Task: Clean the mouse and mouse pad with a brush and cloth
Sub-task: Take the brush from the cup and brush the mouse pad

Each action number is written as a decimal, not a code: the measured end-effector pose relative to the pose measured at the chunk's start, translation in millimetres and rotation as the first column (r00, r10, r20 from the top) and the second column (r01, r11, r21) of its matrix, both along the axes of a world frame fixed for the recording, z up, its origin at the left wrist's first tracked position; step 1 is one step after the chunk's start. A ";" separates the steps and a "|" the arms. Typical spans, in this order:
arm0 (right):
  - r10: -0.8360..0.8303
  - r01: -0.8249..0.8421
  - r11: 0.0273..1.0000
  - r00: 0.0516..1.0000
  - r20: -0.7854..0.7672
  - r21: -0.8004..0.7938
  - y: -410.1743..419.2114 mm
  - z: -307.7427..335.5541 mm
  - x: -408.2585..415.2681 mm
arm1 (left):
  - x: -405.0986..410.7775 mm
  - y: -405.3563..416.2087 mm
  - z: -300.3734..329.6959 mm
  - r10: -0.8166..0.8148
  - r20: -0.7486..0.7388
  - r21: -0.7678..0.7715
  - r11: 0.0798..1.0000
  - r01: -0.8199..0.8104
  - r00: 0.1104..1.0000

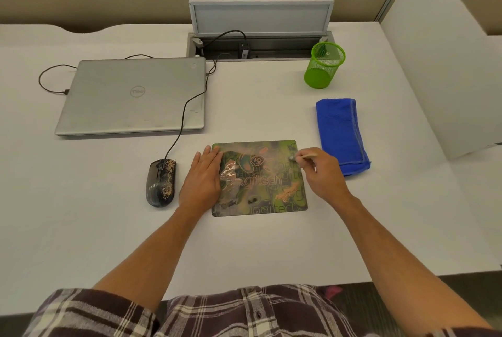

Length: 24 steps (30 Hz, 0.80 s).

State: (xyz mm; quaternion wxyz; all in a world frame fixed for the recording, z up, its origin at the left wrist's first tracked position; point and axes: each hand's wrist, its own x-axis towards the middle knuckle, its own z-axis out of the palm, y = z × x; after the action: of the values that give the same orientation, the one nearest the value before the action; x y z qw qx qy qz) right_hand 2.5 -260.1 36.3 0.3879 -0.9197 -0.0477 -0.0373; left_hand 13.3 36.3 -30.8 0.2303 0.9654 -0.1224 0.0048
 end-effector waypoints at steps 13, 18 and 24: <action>0.035 -0.033 0.999 0.993 -0.112 0.025 -16.8 3.1 -52.4 | 0.1 0.3 0.4 -0.004 -0.005 0.015 1.000 0.004 1.000; -0.092 0.094 0.990 0.996 -0.015 0.104 -14.1 12.0 -10.9 | -0.2 0.4 1.6 -0.009 -0.006 0.015 1.000 0.010 1.000; -0.099 0.103 0.992 0.994 -0.051 0.079 -5.5 3.7 12.1 | 0.5 1.1 0.9 -0.011 -0.008 0.013 1.000 0.012 1.000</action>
State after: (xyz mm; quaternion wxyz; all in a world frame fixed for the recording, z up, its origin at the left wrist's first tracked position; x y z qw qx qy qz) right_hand 14.6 -265.6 40.0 0.4236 -0.9050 0.0097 -0.0371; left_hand 13.8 37.4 -29.9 0.2244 0.9662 -0.1271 -0.0011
